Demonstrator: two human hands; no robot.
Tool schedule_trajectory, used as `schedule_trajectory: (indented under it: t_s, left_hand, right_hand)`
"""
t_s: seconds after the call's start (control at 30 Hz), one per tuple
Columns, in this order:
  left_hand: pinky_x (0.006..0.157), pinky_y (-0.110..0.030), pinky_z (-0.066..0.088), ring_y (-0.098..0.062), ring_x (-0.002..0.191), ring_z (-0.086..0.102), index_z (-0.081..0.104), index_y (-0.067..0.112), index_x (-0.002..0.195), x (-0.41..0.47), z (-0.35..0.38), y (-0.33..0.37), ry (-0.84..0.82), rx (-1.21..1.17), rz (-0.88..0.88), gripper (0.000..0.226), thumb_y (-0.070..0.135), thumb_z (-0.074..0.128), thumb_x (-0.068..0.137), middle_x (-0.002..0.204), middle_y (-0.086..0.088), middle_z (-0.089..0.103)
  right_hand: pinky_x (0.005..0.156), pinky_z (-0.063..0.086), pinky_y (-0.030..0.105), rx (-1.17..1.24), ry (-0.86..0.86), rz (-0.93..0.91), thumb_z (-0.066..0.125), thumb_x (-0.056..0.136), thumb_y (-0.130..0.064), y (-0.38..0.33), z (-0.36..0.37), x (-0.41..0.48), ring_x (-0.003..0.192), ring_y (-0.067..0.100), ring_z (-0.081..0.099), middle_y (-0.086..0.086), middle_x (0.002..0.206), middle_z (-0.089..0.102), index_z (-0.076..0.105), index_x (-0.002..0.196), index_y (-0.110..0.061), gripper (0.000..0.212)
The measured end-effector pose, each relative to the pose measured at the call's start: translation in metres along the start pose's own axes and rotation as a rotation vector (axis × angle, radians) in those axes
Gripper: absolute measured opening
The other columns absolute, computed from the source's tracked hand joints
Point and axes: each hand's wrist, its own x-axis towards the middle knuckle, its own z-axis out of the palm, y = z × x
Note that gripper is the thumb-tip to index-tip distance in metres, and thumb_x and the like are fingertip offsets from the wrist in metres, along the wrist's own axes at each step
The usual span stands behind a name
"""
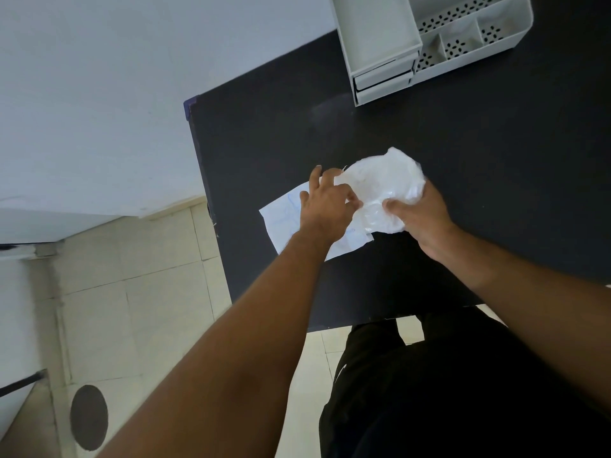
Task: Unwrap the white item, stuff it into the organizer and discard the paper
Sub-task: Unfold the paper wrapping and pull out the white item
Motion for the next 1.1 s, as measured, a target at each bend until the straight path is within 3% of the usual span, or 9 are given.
schedule_trajectory:
  t_s: [0.27, 0.73, 1.1]
  left_hand:
    - [0.113, -0.052, 0.025, -0.020, 0.152, 0.008, 0.078, 0.022, 0.098, 0.000, -0.005, 0.003, -0.017, -0.029, -0.004, 0.019, 0.037, 0.067, 0.095, 0.152, 0.006, 0.041]
    - [0.114, -0.052, 0.027, -0.019, 0.145, 0.024, 0.078, 0.022, 0.091, 0.004, -0.017, -0.003, -0.093, -0.086, 0.009, 0.013, 0.035, 0.076, 0.088, 0.140, 0.006, 0.050]
    - [0.109, -0.044, 0.037, -0.014, 0.135, 0.034, 0.079, 0.020, 0.092, 0.005, -0.023, -0.002, -0.130, -0.092, 0.058, 0.018, 0.037, 0.079, 0.085, 0.133, 0.006, 0.054]
  right_hand:
    - [0.093, 0.057, 0.038, -0.075, 0.112, 0.041, 0.072, 0.080, -0.008, 0.006, 0.002, 0.005, 0.110, 0.011, 0.063, -0.007, 0.123, 0.064, 0.052, 0.135, -0.026, 0.061]
    - [0.066, 0.045, 0.014, -0.166, 0.210, 0.021, 0.072, 0.084, -0.008, 0.006, 0.014, 0.000, 0.103, 0.014, 0.060, -0.006, 0.118, 0.059, 0.049, 0.135, -0.021, 0.058]
    - [0.077, 0.049, 0.028, -0.233, 0.258, 0.021, 0.073, 0.085, -0.010, 0.007, 0.022, -0.003, 0.099, 0.015, 0.057, -0.007, 0.114, 0.055, 0.048, 0.136, -0.020, 0.057]
